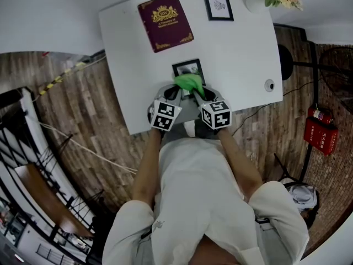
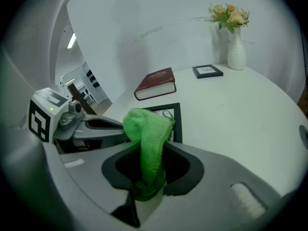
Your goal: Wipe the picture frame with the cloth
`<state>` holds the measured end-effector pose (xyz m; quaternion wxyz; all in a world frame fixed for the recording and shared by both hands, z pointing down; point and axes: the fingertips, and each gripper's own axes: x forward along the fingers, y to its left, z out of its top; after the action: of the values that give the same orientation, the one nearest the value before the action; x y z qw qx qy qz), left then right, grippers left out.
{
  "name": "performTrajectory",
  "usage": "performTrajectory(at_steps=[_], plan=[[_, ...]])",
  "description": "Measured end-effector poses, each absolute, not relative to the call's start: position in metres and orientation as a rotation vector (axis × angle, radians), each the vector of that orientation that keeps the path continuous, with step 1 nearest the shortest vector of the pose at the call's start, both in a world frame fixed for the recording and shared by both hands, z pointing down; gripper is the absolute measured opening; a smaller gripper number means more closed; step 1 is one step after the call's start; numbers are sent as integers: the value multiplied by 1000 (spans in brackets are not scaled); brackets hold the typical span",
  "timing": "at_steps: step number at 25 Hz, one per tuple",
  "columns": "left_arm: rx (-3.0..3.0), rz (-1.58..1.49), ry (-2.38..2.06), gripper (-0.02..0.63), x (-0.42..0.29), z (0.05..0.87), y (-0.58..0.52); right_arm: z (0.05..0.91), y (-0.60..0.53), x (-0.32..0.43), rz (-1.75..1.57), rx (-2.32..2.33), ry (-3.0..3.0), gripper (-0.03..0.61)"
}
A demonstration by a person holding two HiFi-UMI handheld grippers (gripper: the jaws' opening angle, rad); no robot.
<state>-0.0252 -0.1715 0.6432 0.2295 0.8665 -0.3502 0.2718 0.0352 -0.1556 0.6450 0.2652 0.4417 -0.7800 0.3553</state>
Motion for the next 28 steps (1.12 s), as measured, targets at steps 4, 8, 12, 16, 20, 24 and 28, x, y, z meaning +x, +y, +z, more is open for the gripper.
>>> performTrajectory(at_steps=[4, 8, 12, 16, 20, 24, 28], plan=[[2386, 753, -963, 20, -25, 644, -171, 643, -157, 52, 947, 1217, -2096, 98], [2387, 756, -959, 20, -25, 645, -172, 639, -156, 62, 923, 1231, -2098, 98], [2385, 755, -960, 20, -25, 646, -173, 639, -157, 79, 908, 1279, -2064, 98], [2375, 724, -970, 20, -27, 646, -172, 639, -157, 99, 862, 1322, -2013, 98], [2387, 685, -996, 20, -29, 638, -171, 623, -158, 105, 795, 1344, -2038, 98], [2412, 645, -1029, 20, -33, 621, -171, 599, -161, 95, 694, 1330, -2097, 98], [2439, 593, -1073, 20, -39, 596, -172, 568, -166, 86, 582, 1329, -2163, 98]])
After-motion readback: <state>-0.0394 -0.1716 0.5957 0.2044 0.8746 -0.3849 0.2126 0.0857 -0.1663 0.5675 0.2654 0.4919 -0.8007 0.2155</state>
